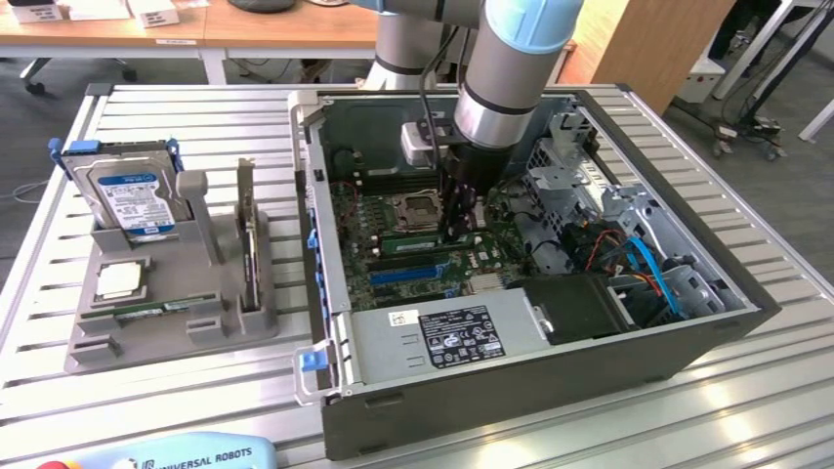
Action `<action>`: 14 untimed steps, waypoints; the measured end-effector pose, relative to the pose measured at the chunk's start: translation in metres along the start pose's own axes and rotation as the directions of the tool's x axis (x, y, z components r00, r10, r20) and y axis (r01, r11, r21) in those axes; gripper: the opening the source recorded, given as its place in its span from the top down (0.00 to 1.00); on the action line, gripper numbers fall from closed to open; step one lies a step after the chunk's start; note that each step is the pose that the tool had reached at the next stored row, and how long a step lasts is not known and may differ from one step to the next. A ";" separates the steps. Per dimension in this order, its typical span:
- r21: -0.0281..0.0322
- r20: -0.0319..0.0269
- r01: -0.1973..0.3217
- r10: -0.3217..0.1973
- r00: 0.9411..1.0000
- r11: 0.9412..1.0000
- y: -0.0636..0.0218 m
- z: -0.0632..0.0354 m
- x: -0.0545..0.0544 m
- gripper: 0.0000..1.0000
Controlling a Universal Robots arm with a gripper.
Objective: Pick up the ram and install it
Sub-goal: 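Insert the ram into the slot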
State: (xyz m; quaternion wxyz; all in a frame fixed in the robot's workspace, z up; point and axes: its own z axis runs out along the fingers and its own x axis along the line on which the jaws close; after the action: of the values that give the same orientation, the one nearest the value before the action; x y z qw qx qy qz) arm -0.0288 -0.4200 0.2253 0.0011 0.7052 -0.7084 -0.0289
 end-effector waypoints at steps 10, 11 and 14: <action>0.000 0.000 0.000 0.000 1.000 1.000 0.0002 -0.0038 0.000 0.75; 0.000 0.000 0.000 0.000 1.000 1.000 0.0003 -0.0058 0.000 0.75; 0.000 0.000 0.000 0.000 1.000 1.000 0.0006 -0.0138 -0.001 0.75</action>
State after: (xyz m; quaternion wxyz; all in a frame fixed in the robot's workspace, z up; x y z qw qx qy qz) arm -0.0288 -0.4200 0.2391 0.0012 0.7053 -0.7084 -0.0289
